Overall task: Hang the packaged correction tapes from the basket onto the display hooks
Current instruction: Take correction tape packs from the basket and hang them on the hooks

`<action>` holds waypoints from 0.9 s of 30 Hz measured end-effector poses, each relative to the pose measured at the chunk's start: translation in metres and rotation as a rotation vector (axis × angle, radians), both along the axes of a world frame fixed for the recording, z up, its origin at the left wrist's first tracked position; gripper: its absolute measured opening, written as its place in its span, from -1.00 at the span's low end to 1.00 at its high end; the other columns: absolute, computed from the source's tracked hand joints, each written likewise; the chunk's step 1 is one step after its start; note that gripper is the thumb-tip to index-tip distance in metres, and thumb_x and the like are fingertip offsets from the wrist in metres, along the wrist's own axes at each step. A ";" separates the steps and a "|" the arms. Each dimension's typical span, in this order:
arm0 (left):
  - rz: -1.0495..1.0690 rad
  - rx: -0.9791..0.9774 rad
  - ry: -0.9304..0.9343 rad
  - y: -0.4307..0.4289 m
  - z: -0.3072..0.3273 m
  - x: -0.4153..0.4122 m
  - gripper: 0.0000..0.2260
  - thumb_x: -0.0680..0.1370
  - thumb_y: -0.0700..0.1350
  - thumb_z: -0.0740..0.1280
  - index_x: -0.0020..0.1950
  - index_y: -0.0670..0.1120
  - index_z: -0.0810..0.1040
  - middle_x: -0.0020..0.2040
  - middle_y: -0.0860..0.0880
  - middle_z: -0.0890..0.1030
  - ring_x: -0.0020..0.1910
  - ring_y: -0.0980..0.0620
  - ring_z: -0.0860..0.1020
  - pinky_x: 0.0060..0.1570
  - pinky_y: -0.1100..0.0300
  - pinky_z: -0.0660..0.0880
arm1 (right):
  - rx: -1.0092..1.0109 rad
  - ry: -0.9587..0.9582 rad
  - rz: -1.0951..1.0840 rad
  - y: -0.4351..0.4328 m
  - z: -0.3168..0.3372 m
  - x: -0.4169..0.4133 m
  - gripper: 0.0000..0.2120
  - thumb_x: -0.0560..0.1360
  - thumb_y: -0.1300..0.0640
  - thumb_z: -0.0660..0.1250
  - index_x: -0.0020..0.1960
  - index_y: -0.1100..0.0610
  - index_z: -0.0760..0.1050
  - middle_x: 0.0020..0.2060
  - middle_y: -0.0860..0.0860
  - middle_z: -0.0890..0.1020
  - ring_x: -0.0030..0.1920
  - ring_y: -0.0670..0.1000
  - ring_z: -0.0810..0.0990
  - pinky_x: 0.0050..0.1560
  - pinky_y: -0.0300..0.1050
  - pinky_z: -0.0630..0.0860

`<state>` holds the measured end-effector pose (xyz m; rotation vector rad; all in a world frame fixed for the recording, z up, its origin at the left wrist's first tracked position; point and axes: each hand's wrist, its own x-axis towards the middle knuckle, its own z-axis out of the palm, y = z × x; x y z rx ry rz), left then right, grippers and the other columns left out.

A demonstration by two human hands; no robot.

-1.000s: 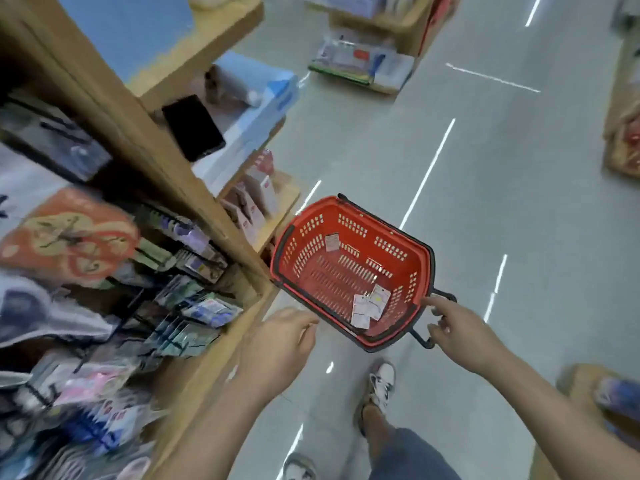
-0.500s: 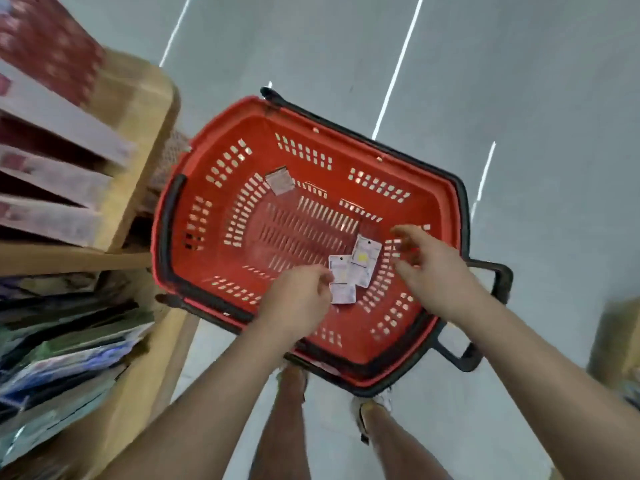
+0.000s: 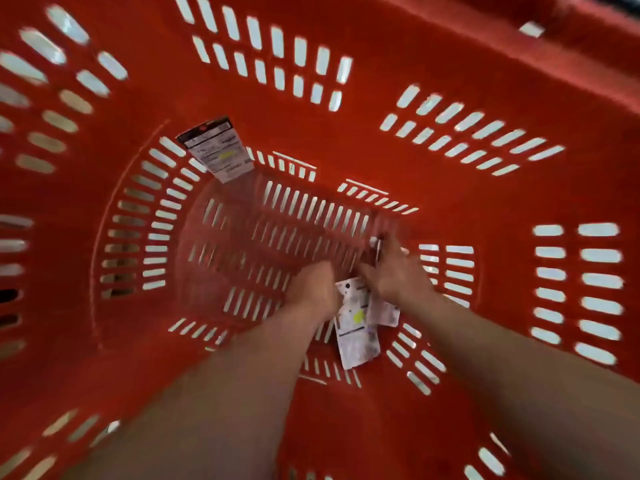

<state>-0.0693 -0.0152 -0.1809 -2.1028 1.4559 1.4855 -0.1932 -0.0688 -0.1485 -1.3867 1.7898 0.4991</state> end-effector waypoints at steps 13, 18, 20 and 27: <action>-0.539 -0.825 0.010 -0.009 0.099 0.105 -0.80 0.36 -0.23 0.48 -0.06 -0.13 0.56 -0.17 -0.06 0.57 -0.47 -0.12 0.54 -0.63 0.07 0.45 | 0.181 -0.556 -1.020 0.001 0.034 0.031 -0.81 0.58 0.27 0.20 -0.01 0.24 0.60 0.00 0.23 0.69 -0.06 0.18 0.69 -0.04 0.09 0.67; -0.630 -0.792 0.089 0.009 0.097 0.108 -0.74 0.31 -0.27 0.55 -0.08 -0.11 0.58 -0.17 -0.05 0.57 -0.38 -0.05 0.54 -0.58 0.11 0.46 | 0.284 -0.771 -1.020 -0.008 0.046 0.044 -0.60 0.50 0.00 0.42 0.21 0.24 0.53 -0.09 0.15 0.73 -0.10 0.14 0.73 -0.11 0.08 0.67; -0.576 -0.728 0.119 0.010 0.099 0.114 -0.73 0.31 -0.30 0.52 -0.06 -0.11 0.59 -0.12 -0.04 0.58 -0.33 -0.05 0.57 -0.54 0.12 0.49 | 0.299 -0.764 -0.965 -0.006 0.045 0.050 -0.58 0.46 0.21 0.47 0.25 0.22 0.42 -0.01 0.19 0.69 -0.11 0.15 0.72 -0.19 0.07 0.68; -0.164 -0.649 -0.305 -0.019 0.117 0.144 -0.46 0.42 -0.36 0.37 0.38 -0.06 0.46 0.43 -0.09 0.33 0.39 -0.13 0.33 0.19 -0.05 0.50 | 0.127 -0.738 -0.911 -0.006 0.040 0.063 -0.64 0.46 0.36 0.44 0.15 0.10 0.41 0.12 0.12 0.62 -0.07 0.22 0.72 -0.06 0.30 0.64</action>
